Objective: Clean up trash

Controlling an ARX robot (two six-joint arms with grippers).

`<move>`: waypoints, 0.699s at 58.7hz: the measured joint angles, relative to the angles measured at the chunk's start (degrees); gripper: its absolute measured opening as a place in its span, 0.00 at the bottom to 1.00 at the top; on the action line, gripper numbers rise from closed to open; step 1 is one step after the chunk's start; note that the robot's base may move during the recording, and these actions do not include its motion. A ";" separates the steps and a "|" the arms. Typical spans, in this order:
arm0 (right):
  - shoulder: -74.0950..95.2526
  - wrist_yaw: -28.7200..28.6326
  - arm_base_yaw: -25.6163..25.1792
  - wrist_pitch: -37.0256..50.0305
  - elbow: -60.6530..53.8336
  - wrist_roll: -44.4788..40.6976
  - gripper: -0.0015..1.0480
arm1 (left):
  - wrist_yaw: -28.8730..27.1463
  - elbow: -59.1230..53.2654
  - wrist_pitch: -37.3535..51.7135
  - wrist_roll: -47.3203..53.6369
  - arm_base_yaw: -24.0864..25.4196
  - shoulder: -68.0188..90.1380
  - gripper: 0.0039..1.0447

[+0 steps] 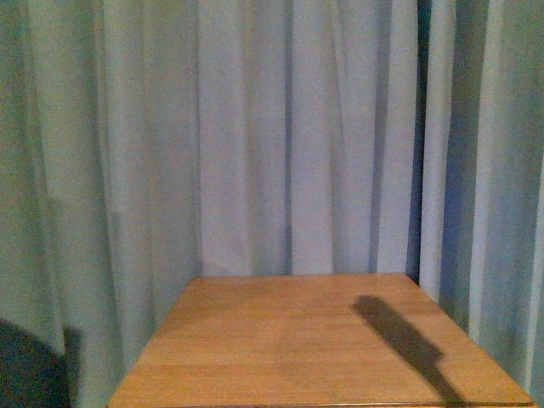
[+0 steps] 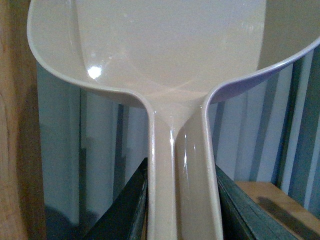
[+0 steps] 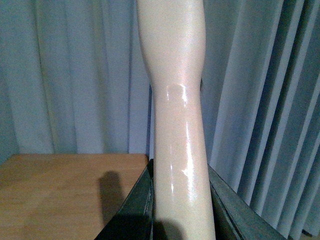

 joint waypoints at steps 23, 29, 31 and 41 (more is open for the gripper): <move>-0.92 0.72 0.07 -0.09 0.00 0.02 0.20 | 0.83 0.00 0.00 0.02 -0.02 0.00 0.27; -0.87 0.70 0.09 -0.11 -0.02 0.02 0.20 | 0.33 -0.15 -0.02 -0.04 0.00 0.07 0.27; -0.87 0.57 0.09 -0.13 -0.02 0.02 0.20 | -0.11 -0.11 -0.02 -0.15 0.04 0.02 0.27; -0.37 -0.28 0.31 -0.22 -0.11 -0.13 0.20 | -0.50 -0.24 -0.09 -0.33 0.33 -0.11 0.27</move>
